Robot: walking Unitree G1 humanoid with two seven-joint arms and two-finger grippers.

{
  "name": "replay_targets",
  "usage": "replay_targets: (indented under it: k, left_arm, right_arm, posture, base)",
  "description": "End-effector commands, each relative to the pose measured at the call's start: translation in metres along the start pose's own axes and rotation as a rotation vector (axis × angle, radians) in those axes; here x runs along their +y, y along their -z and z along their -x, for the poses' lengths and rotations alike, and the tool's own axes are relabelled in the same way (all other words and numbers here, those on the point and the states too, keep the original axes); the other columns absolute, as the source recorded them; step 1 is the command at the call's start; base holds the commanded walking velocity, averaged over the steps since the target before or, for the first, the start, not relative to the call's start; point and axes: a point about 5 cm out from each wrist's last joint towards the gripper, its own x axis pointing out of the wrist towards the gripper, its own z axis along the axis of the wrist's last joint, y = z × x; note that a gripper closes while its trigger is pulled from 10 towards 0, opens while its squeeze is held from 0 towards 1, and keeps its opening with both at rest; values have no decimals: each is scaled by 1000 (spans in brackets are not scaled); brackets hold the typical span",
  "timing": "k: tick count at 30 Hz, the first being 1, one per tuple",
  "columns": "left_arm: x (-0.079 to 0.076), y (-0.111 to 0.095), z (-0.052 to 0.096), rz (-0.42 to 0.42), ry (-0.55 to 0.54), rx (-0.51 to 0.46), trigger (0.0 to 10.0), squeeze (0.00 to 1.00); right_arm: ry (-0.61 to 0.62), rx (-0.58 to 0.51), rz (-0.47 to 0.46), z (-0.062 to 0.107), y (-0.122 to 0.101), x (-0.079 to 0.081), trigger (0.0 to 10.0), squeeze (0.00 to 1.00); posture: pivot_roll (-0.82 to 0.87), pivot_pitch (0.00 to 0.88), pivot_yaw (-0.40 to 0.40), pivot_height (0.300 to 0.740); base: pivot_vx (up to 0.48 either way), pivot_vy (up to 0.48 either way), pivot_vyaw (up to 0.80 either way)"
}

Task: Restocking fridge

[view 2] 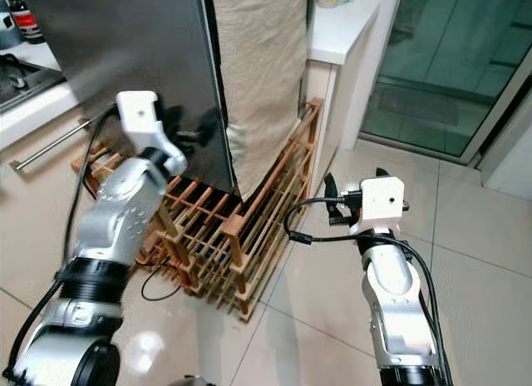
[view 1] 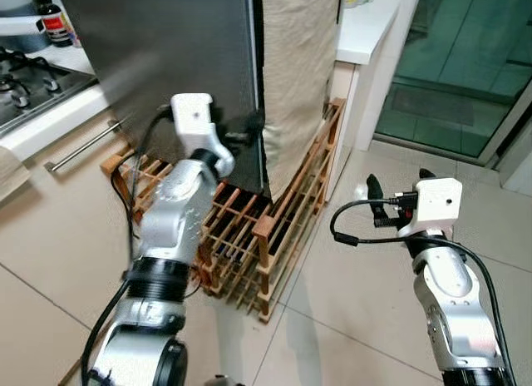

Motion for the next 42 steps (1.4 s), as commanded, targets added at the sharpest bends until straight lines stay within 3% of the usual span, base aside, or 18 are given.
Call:
replay_targets:
  k: [1, 2, 13, 24, 34, 42]
  left_arm:
    - [0, 2, -4, 24, -3, 23, 10000, 0]
    - [-5, 3, -10, 37, 3, 28, 10000, 0]
    - [-24, 6, -21, 49, 55, 26, 10000, 0]
    - [-17, -2, -37, 50, -48, -6, 10000, 0]
    - [-19, -3, -43, 41, -51, -24, 10000, 0]
    - [-12, -6, -42, 46, -98, -53, 10000, 0]
  right_arm:
    - [3, -23, -3, -3, -4, 0, 10000, 31]
    - [5, -23, -4, -3, -4, 1, 10000, 35]
    - [14, -20, 2, -1, -2, -2, 10000, 35]
    - [11, -20, 7, -1, -2, 0, 10000, 35]
    - [14, -14, 16, 3, -1, -3, 10000, 31]
    - [15, -13, 18, 2, 0, -3, 10000, 35]
  posture:
    - [-96, 0, 71, 740]
    - [-101, 0, 72, 740]
    - [-115, 0, 71, 740]
    - [-130, 0, 77, 740]
    - [-137, 0, 76, 740]
    - [-141, 0, 81, 740]
  base:
    - [0, 0, 0]
    - [0, 0, 0]
    - [0, 0, 0]
    - [0, 0, 0]
    - [0, 0, 0]
    - [0, 0, 0]
